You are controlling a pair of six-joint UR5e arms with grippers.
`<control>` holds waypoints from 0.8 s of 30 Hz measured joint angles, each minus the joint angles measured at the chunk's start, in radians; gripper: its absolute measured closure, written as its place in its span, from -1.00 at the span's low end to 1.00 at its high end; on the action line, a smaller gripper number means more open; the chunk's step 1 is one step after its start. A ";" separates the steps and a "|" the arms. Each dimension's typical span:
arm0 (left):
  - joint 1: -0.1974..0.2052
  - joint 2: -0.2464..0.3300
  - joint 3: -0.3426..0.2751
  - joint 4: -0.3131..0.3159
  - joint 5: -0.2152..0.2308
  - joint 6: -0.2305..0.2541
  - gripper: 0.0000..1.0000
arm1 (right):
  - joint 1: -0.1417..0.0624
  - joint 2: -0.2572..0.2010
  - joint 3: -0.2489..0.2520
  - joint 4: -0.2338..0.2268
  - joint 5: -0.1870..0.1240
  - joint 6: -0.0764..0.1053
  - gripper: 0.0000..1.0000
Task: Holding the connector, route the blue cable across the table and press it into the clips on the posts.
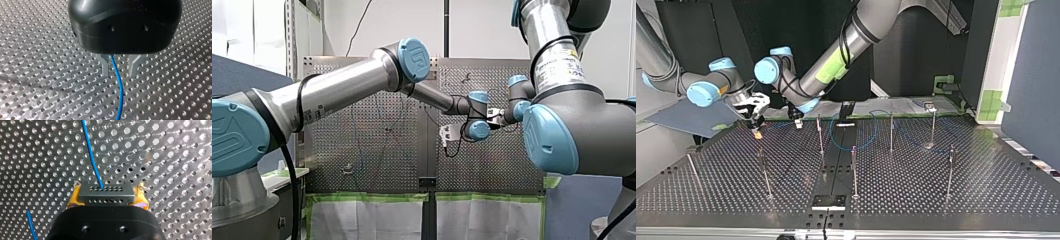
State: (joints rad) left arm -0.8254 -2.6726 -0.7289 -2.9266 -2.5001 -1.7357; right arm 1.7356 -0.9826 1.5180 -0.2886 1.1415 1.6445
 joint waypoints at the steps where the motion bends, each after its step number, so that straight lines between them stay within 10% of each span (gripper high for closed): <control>1: -0.002 0.000 0.001 0.000 -0.001 -0.001 0.84 | 0.000 0.000 0.000 0.000 0.000 0.000 1.00; 24: -0.009 0.072 -0.046 -0.041 -0.041 -0.042 0.99 | 0.008 -0.050 -0.016 0.030 0.001 0.008 1.00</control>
State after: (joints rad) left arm -0.8342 -2.6003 -0.7751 -2.9672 -2.5410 -1.7776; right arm 1.7432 -1.0331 1.5023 -0.2581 1.1424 1.6524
